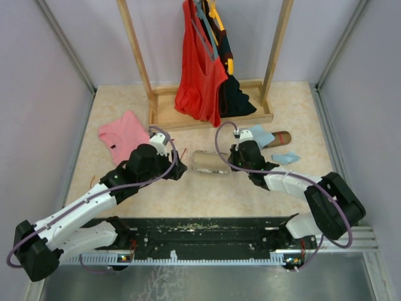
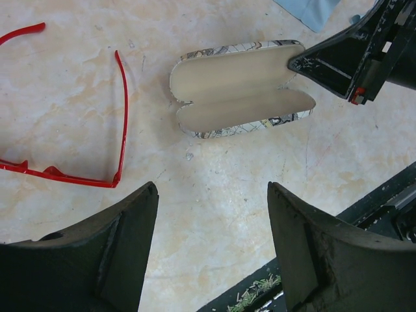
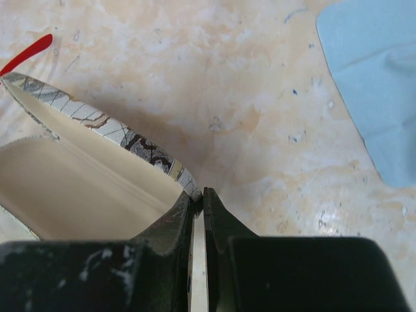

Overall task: Organize the sunglasses
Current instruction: Adjust the sunglasses case at the center of the board.

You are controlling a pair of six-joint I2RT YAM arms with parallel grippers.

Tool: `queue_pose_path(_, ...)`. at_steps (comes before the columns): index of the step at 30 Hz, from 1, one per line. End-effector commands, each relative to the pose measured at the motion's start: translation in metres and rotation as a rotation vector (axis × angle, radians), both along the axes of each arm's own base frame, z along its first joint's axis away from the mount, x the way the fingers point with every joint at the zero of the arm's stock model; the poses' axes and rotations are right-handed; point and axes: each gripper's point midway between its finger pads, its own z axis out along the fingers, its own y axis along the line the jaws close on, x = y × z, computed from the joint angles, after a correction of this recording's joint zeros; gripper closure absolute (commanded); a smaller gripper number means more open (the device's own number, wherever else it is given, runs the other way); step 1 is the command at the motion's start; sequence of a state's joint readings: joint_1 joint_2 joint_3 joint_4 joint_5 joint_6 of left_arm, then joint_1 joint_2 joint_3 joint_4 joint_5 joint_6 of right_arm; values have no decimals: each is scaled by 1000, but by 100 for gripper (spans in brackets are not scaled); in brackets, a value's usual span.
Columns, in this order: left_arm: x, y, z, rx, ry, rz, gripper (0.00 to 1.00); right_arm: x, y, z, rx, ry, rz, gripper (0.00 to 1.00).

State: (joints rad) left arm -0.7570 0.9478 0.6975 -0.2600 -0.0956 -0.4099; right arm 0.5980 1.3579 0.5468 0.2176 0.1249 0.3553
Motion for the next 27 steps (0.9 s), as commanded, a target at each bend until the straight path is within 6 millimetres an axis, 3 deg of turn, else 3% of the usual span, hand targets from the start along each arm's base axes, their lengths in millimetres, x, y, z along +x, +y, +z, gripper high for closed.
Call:
queue_pose_path(1, -1, 9, -6, 20, 5, 20, 26, 29, 26, 38, 30, -127, 143, 96)
queue_pose_path(8, -2, 10, -8, 14, 10, 27, 26, 35, 31, 23, -28, -76, 199, 95)
queue_pose_path(17, -1, 14, -8, 19, 11, 43, 25, 36, 24, 12, -64, -42, 171, 83)
queue_pose_path(21, -1, 16, -9, 20, 11, 52, 25, 36, 19, 9, -79, -33, 153, 70)
queue_pose_path(27, 0, 22, -6, 18, 7, 80, 22, 35, 11, 21, -75, -49, 124, 50)
